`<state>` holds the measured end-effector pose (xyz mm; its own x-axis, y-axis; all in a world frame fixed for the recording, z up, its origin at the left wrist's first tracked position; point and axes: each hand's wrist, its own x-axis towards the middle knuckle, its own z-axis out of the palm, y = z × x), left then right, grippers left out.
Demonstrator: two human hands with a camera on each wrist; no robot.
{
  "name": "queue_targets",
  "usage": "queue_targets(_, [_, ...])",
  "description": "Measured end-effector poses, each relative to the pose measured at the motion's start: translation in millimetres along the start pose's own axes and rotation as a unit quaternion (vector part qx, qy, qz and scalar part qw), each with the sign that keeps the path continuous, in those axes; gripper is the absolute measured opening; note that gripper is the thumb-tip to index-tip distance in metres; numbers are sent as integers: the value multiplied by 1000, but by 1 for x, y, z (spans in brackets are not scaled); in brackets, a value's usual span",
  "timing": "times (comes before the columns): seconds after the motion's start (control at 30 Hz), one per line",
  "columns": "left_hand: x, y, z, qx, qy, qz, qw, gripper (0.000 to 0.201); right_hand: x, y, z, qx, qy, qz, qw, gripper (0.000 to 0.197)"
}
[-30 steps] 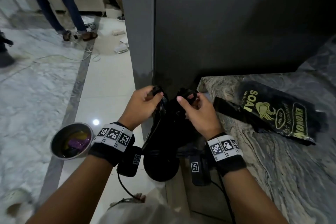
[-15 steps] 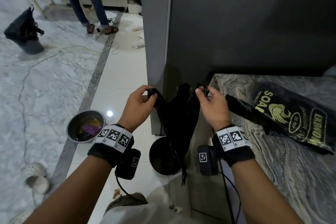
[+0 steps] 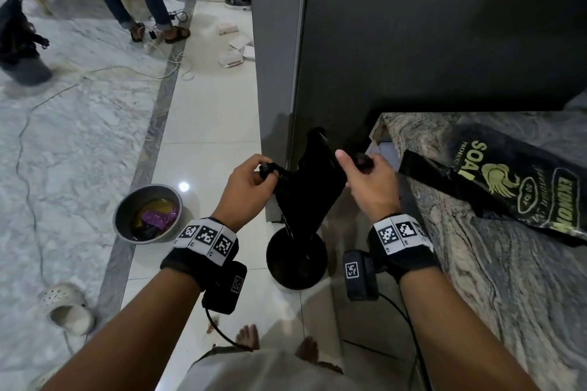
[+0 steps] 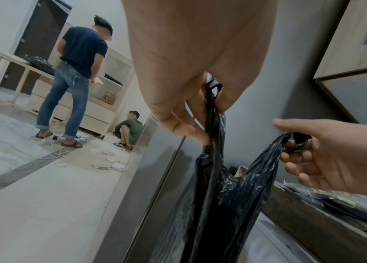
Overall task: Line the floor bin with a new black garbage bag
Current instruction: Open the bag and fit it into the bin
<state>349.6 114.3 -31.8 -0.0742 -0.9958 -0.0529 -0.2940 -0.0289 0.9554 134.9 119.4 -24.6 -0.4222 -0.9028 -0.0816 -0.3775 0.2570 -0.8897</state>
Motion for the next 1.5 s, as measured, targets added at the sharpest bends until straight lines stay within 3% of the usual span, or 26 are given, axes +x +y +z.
queue_targets(0.23, [7,-38,-4,29,46,-10,998,8,15,28,7,-73,46,0,996,18])
queue_targets(0.43, [17,-82,10,51,37,-42,997,6,22,67,16,-120,1,20,993,3])
queue_targets(0.73, [31,-152,53,59,-8,-121,991,10,39,139,38,-158,-26,64,985,13])
queue_targets(0.9, [38,-214,84,88,-23,-167,982,10,54,209,71,-216,-98,109,965,19])
queue_targets(1.2, [55,-322,118,143,-50,-242,958,17,72,334,127,-212,-208,204,933,31])
queue_targets(1.5, [57,-409,127,258,-61,-212,940,10,94,404,157,-399,-194,117,889,34])
